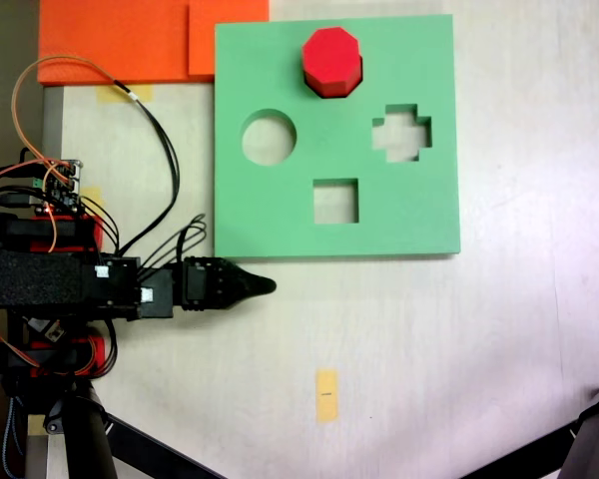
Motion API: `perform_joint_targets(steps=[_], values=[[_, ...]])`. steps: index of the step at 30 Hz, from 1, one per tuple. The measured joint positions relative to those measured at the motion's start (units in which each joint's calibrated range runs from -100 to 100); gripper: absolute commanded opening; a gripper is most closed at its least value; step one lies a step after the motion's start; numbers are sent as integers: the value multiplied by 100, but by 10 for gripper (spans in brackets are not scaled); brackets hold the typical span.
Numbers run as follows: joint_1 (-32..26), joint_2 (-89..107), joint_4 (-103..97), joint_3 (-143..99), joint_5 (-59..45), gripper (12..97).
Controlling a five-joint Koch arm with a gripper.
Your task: Put the octagonal pillar block into the corresponding hole
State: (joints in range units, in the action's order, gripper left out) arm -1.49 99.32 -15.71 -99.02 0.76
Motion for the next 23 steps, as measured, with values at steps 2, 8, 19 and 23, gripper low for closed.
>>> perform_joint_targets(steps=[2, 8, 19, 23], values=[[-5, 27, 773, 0, -10, 473], [-15, 27, 950, 29, -15, 493], [-15, 27, 950, 29, -15, 493], [-15, 27, 950, 29, -15, 493]])
